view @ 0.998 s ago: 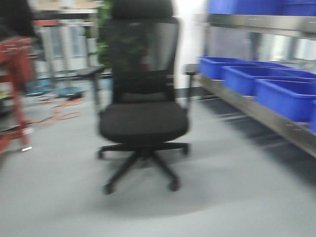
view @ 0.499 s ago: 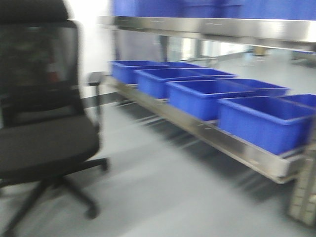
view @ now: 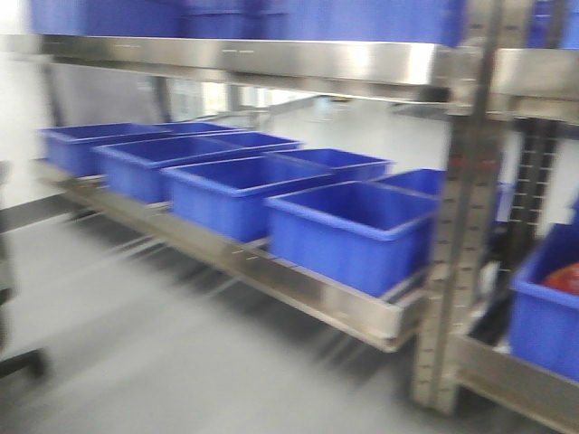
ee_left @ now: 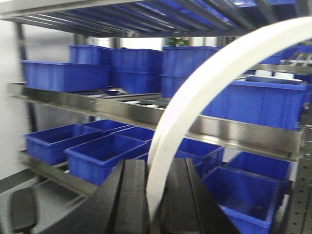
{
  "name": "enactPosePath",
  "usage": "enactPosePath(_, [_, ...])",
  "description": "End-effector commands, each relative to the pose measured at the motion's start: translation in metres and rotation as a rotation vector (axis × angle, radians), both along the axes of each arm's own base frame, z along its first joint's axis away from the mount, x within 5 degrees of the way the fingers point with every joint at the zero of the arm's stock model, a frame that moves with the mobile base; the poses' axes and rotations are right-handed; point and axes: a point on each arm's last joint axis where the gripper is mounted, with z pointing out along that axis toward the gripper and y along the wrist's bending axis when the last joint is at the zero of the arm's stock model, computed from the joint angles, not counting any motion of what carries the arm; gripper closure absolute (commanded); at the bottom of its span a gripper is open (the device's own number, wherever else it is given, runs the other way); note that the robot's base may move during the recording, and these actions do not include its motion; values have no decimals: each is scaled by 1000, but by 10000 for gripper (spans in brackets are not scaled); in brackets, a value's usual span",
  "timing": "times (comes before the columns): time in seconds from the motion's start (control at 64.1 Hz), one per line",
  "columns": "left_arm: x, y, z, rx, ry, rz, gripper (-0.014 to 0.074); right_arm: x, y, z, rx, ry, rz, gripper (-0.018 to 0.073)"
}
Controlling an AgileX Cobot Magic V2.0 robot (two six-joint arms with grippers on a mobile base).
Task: Grab PVC pipe and place in blue bin
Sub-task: 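Drive the base to the steel shelf of blue bins holding the pipe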
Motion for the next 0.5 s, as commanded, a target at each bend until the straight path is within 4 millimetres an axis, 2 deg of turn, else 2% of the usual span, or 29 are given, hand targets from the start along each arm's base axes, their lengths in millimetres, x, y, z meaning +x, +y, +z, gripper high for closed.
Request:
enactPosePath(0.0, [-2, -1, 4, -8, -37, -8, 707, -2, 0, 5, -13, -28, -4, 727])
enactPosePath(0.483, [-2, -1, 4, -8, -37, -8, 707, -2, 0, 4, -13, -28, -4, 727])
